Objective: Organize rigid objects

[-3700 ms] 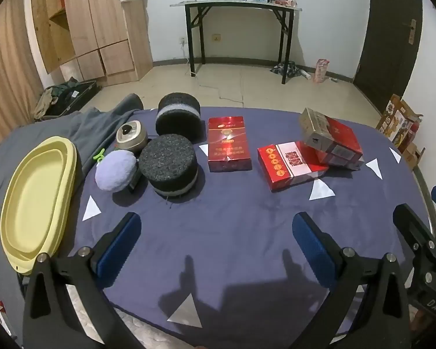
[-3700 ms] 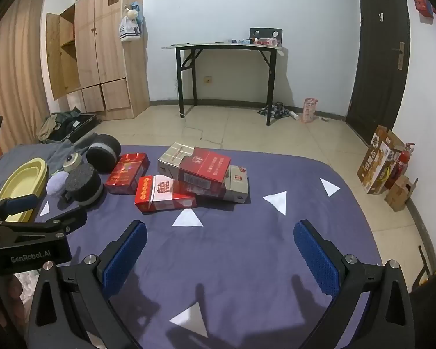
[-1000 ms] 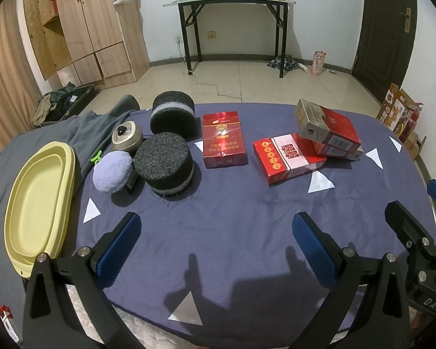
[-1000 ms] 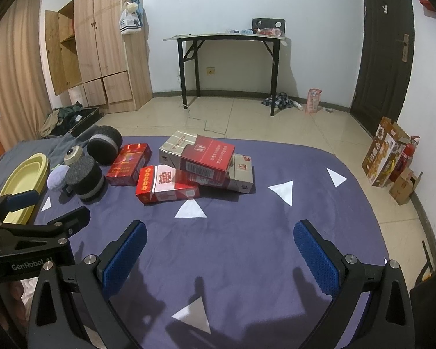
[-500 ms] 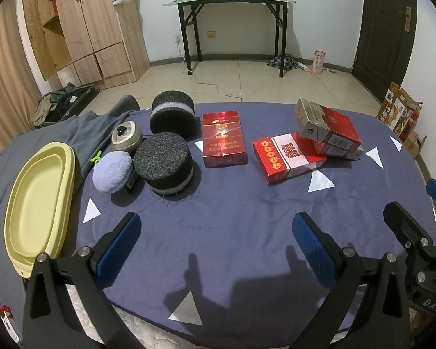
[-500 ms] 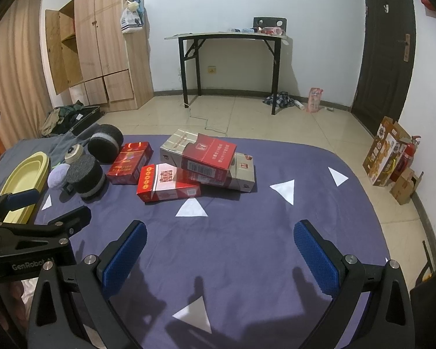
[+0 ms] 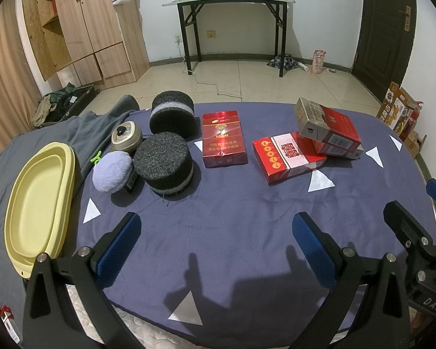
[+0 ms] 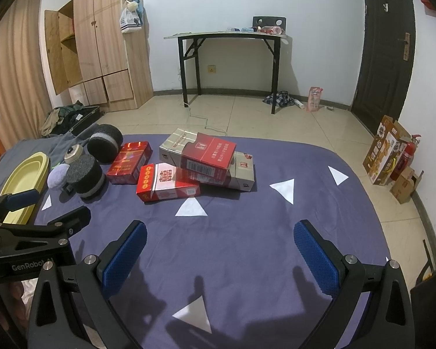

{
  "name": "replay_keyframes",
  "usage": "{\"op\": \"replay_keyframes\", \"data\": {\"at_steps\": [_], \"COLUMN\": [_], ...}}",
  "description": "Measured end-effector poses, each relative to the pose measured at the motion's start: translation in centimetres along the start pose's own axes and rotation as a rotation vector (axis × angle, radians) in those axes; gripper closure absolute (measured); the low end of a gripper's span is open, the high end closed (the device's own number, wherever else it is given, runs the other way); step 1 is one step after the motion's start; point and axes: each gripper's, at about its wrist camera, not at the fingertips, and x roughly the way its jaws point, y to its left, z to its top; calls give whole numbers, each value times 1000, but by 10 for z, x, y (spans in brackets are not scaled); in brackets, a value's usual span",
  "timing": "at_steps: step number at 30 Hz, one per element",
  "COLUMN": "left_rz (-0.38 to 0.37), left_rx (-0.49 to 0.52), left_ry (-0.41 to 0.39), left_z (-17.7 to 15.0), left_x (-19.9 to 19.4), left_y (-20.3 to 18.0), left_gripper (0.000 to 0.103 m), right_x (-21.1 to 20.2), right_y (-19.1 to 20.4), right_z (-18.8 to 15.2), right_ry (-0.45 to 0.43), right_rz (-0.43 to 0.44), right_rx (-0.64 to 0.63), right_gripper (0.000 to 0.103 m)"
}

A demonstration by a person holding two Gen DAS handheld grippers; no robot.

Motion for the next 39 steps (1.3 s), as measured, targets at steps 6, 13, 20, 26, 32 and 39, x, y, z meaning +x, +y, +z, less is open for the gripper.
{"op": "replay_keyframes", "data": {"at_steps": [6, 13, 20, 26, 32, 39], "left_rz": [-1, 0, 1, 3, -15, -134], "left_rx": [-5, 1, 2, 26, 17, 12], "left_ry": [3, 3, 2, 0, 5, 0], "left_z": [0, 0, 0, 0, -1, 38], "left_x": [0, 0, 0, -1, -4, -33], "left_y": [2, 1, 1, -1, 0, 34], "left_gripper": [0, 0, 0, 0, 0, 0], "right_x": [-1, 0, 0, 1, 11, -24], "right_y": [0, 0, -1, -7, -17, -60], "right_z": [-1, 0, 0, -1, -10, -2], "right_ry": [-1, 0, 2, 2, 40, -10], "right_rz": [0, 2, 3, 15, 12, 37], "right_rx": [-1, 3, 5, 33, 83, 235], "right_gripper": [1, 0, 0, 0, 0, 0]}}
